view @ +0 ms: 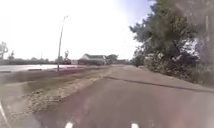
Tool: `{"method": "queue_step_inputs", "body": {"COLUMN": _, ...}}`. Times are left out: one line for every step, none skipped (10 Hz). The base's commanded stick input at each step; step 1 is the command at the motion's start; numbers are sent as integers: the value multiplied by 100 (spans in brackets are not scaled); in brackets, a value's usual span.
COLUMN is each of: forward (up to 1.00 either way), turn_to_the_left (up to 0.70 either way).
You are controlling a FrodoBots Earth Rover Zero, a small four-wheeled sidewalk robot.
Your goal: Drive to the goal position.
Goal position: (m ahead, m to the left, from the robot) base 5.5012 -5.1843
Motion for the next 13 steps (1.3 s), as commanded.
{"method": "queue_step_inputs", "body": {"forward": 70, "turn_to_the_left": -35}}
{"method": "queue_step_inputs", "body": {"forward": 70, "turn_to_the_left": -35}}
{"method": "queue_step_inputs", "body": {"forward": 70, "turn_to_the_left": -35}}
{"method": "queue_step_inputs", "body": {"forward": 70, "turn_to_the_left": -35}}
{"method": "queue_step_inputs", "body": {"forward": 70, "turn_to_the_left": -35}}
{"method": "queue_step_inputs", "body": {"forward": 70, "turn_to_the_left": -17}}
{"method": "queue_step_inputs", "body": {"forward": 70, "turn_to_the_left": 0}}
{"method": "queue_step_inputs", "body": {"forward": 70, "turn_to_the_left": 0}}
{"method": "queue_step_inputs", "body": {"forward": 70, "turn_to_the_left": 0}}
{"method": "queue_step_inputs", "body": {"forward": 70, "turn_to_the_left": 0}}
{"method": "queue_step_inputs", "body": {"forward": 70, "turn_to_the_left": 0}}
{"method": "queue_step_inputs", "body": {"forward": 70, "turn_to_the_left": 0}}
{"method": "queue_step_inputs", "body": {"forward": 70, "turn_to_the_left": 0}}
